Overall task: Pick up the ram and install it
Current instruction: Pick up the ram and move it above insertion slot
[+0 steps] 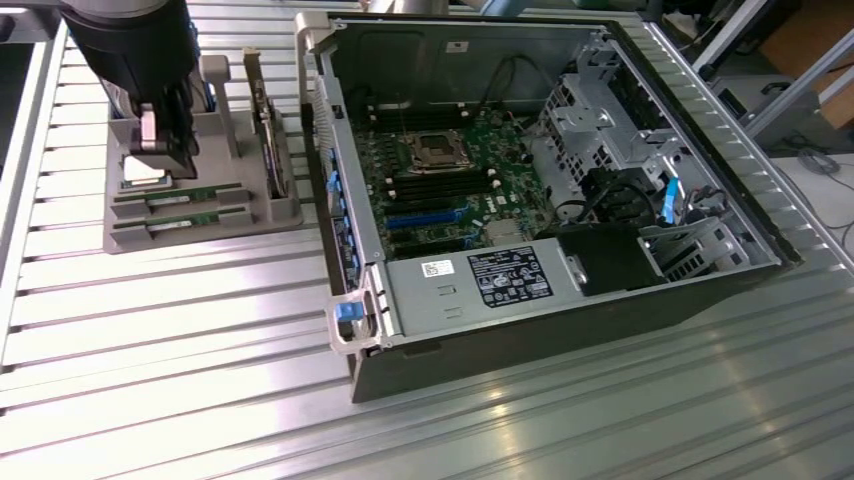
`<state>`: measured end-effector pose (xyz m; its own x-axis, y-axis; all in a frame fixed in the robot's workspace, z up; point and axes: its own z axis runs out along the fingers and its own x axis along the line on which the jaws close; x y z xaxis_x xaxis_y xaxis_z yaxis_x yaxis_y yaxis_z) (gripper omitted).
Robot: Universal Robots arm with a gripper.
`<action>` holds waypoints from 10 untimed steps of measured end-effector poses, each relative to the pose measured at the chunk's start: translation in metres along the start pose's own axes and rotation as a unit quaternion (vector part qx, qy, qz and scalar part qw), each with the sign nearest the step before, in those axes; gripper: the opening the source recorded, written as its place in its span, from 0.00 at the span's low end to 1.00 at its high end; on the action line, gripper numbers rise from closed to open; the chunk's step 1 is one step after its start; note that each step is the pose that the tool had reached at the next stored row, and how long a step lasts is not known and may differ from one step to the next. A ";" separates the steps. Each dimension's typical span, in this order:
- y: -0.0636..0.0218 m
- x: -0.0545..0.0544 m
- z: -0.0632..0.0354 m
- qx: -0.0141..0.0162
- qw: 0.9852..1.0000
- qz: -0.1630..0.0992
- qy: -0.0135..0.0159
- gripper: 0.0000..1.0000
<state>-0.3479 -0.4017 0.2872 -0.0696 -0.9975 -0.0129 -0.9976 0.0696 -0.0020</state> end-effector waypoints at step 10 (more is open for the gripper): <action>0.0000 0.000 0.0058 0.000 1.000 0.000 0.000 0.36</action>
<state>-0.3479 -0.4017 0.2815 -0.0696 -0.9975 -0.0129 -0.9976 0.0696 -0.0021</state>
